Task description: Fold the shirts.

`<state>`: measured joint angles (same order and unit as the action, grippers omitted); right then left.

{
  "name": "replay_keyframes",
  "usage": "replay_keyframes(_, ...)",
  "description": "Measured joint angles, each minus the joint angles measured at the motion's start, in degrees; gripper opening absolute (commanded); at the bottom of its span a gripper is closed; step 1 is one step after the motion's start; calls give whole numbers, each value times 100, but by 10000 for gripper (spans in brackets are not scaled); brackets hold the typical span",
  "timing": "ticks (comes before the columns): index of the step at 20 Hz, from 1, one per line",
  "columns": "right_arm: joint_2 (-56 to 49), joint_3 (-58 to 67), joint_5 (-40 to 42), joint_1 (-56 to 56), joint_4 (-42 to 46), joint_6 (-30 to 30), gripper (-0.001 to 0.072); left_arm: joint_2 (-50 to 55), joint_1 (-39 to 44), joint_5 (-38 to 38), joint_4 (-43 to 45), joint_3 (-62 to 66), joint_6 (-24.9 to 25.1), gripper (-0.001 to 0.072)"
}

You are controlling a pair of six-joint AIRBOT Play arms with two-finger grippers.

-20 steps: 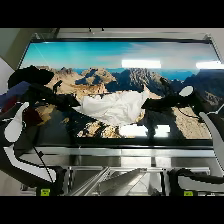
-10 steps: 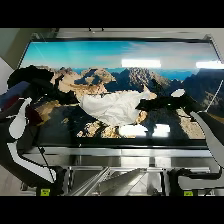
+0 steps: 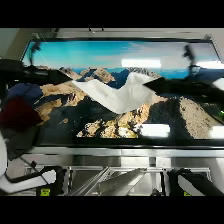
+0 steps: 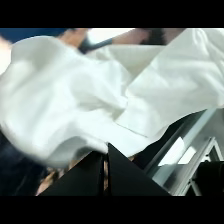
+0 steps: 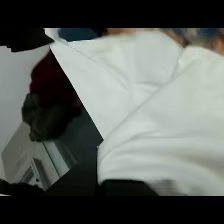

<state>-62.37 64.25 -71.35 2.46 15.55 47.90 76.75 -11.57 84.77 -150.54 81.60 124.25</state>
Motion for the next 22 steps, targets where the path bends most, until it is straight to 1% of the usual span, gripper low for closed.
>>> replay_keyframes(2, 979, 330, 94, 249, -170, -87, 17, -1088, -140, 11, -527, 9, 109, 11)
replay_keyframes(3, 1462, 518, 254, 378, -219, -109, 17, -1714, -234, -205, -730, 13, 146, 11)
replay_keyframes(6, 2481, 975, 752, 610, -240, -155, 18, -3375, -564, -1482, -879, 20, 232, 11)
replay_keyframes(8, 2741, 1132, 1060, 675, -122, -170, 18, -4166, -791, -2413, -678, 24, 275, 11)
replay_keyframes(9, 2736, 1180, 1174, 693, -98, -173, 18, -4306, -898, -2658, -555, 24, 273, 11)
replay_keyframes(10, 2625, 1217, 1259, 691, -76, -175, 18, -4301, -990, -2745, -470, 22, 267, 11)
replay_keyframes(12, 2129, 1250, 1379, 595, 31, -212, 18, -3901, -1029, -2645, -391, 17, 245, 11)
replay_keyframes(14, 1327, 1272, 1460, 428, 160, -267, 18, -3128, -837, -2498, -315, 15, 232, 11)
replay_keyframes(17, -155, 1279, 1523, 258, 308, -339, 19, -1526, -229, -2496, -46, 9, 302, 12)
replay_keyframes(19, -1204, 1285, 1572, 205, 308, -341, 27, -407, 201, -2710, 116, 13, 398, 12)
replay_keyframes(20, -1735, 1283, 1582, 181, 317, -345, 112, 127, 385, -2850, 192, 13, 442, 12)
replay_keyframes(21, -2216, 1283, 1593, 162, 337, -369, 337, 638, 551, -3014, 260, 13, 481, 57)
replay_keyframes(22, -2612, 1283, 1602, 146, 275, -393, 420, 1084, 684, -3195, 271, 15, 509, 528)
